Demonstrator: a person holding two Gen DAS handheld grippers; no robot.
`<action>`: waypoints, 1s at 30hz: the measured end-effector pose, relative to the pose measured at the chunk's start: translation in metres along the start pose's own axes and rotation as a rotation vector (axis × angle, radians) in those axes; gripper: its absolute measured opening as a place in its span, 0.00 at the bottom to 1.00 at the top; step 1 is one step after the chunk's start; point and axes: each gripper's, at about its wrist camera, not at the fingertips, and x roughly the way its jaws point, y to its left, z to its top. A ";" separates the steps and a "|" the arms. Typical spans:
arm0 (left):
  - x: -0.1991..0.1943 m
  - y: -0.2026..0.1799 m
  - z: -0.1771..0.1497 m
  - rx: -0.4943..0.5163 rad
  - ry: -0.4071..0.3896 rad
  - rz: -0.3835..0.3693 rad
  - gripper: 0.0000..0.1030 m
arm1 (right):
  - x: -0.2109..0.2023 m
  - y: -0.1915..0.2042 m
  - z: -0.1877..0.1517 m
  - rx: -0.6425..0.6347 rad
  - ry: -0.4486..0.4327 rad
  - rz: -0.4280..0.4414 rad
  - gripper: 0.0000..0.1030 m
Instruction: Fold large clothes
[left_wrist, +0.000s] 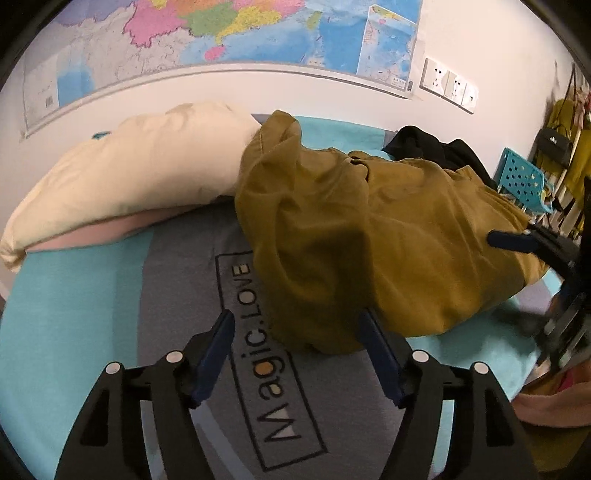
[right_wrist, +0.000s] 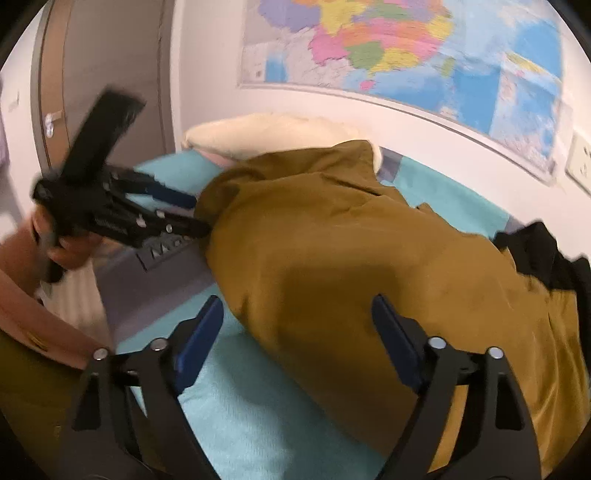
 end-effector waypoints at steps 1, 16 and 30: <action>0.000 0.001 0.000 -0.014 0.006 -0.010 0.76 | 0.008 0.008 -0.001 -0.045 0.016 -0.002 0.80; 0.016 -0.019 -0.015 -0.163 0.079 -0.366 0.80 | 0.019 -0.026 0.015 0.064 0.021 -0.053 0.35; 0.045 0.013 0.010 -0.521 -0.041 -0.570 0.82 | 0.018 -0.040 0.011 0.236 0.027 0.077 0.40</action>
